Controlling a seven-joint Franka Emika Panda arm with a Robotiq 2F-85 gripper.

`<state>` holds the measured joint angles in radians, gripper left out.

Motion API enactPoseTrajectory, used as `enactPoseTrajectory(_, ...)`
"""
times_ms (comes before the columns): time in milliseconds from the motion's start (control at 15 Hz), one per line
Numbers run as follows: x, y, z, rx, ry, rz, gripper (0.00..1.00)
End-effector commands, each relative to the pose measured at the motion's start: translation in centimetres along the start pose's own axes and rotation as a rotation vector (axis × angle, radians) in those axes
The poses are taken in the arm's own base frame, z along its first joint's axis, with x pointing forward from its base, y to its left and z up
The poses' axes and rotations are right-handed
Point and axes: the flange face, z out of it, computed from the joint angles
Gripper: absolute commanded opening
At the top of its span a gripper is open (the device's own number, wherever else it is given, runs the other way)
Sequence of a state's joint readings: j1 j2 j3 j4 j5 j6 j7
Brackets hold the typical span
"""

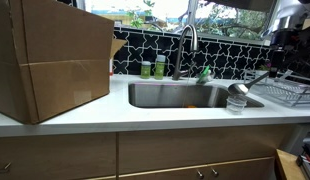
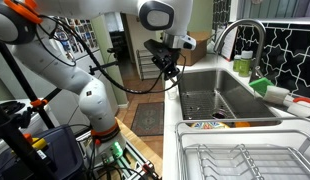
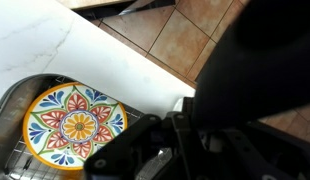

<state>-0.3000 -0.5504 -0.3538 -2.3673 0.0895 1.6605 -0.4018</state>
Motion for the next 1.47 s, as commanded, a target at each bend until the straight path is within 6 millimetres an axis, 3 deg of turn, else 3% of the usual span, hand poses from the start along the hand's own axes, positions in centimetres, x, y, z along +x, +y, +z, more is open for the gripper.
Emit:
enactPoseTrajectory(0,-1.0,0.8,-1.2,0.077,0.022,0.025,0.02)
enactPoseTrajectory(533,-2.3,4.2,-4.0,0.373,0.018,0.251,0.02)
enactPoseTrajectory(867,-3.4,9.4,-7.1,0.463,0.142,0.466,0.02)
enactPoseTrajectory(1267,-6.5,15.9,-9.8,0.573,0.289,0.719,0.02)
enactPoseTrajectory(1333,-6.1,14.2,-9.1,0.531,0.251,0.639,0.02)
enactPoseTrajectory(1400,-6.4,14.8,-9.2,0.535,0.26,0.652,0.07)
